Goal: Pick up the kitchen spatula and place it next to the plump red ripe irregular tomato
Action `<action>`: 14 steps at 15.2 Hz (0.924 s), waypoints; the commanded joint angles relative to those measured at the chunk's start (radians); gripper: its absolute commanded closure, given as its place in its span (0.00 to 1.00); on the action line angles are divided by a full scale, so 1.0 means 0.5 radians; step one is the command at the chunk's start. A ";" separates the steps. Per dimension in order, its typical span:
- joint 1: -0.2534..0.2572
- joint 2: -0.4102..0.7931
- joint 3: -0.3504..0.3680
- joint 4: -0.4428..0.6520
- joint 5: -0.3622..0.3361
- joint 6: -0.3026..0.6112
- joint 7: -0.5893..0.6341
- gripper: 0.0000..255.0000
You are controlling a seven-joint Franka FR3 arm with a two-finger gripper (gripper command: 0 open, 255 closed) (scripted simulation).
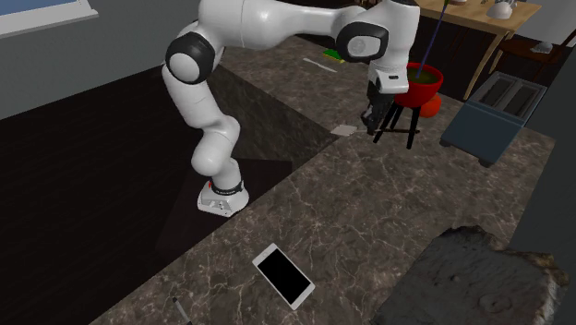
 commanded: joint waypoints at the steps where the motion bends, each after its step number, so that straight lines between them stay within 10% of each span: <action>1: 0.032 0.094 0.055 0.105 -0.005 -0.014 0.091 1.00; 14: 0.303 0.921 0.288 1.098 -0.198 -0.224 0.578 1.00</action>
